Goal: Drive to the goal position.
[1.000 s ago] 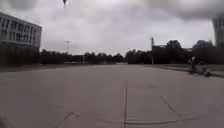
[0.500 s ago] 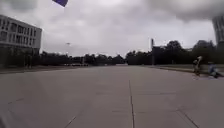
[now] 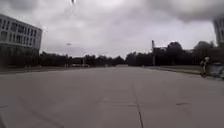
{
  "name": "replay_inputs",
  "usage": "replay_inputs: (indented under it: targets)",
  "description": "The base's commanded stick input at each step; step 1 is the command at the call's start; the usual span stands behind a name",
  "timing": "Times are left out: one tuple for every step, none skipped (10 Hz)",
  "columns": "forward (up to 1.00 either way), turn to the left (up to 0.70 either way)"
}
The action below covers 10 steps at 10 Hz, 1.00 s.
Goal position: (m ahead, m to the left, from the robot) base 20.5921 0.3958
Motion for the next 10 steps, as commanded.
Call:
replay_inputs:
  targets:
    - [1.0, -0.05]
    - [1.0, -0.05]
    - [1.0, -0.1]
    - [1.0, -0.09]
    - [1.0, -0.09]
    - [1.0, -0.1]
    - [1.0, -0.1]
    - [1.0, -0.1]
    - [1.0, 0.02]
    - [1.0, -0.05]
